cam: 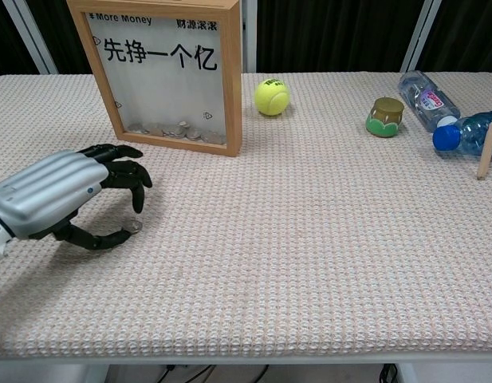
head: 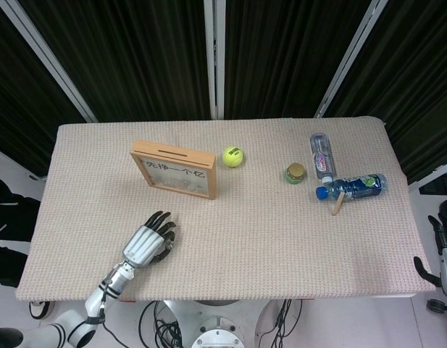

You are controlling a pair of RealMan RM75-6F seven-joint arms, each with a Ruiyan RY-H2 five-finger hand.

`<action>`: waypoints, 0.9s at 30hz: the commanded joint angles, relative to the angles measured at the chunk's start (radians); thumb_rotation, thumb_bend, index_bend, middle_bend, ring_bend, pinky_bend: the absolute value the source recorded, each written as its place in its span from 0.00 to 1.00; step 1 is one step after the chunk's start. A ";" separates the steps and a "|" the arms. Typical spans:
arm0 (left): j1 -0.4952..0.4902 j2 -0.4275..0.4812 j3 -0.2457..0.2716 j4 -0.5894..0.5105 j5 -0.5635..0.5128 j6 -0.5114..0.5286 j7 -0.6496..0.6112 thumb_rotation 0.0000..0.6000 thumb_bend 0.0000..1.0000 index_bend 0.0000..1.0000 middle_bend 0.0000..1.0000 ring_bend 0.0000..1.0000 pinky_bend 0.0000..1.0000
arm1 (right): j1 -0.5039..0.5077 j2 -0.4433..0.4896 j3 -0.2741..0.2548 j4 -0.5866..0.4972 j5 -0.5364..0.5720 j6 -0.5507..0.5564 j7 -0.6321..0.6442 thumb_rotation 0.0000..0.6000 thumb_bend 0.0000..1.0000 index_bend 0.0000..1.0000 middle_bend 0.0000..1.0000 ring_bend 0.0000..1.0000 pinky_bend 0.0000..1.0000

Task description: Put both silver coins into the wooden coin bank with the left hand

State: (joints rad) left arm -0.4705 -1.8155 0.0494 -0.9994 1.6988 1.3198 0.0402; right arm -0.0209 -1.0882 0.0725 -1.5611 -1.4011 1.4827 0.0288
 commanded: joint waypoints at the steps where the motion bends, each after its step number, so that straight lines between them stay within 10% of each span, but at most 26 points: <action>1: 0.001 -0.008 0.003 0.011 0.004 0.006 -0.002 1.00 0.23 0.50 0.27 0.07 0.13 | -0.001 0.000 0.000 0.001 -0.001 0.001 0.001 1.00 0.28 0.00 0.00 0.00 0.00; 27: -0.012 -0.053 -0.004 0.084 -0.003 0.016 -0.031 1.00 0.41 0.54 0.29 0.08 0.13 | -0.002 0.001 0.002 0.019 0.008 -0.009 0.023 1.00 0.28 0.00 0.00 0.00 0.00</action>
State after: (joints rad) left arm -0.4823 -1.8680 0.0449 -0.9157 1.6962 1.3362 0.0089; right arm -0.0225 -1.0877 0.0745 -1.5423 -1.3932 1.4744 0.0517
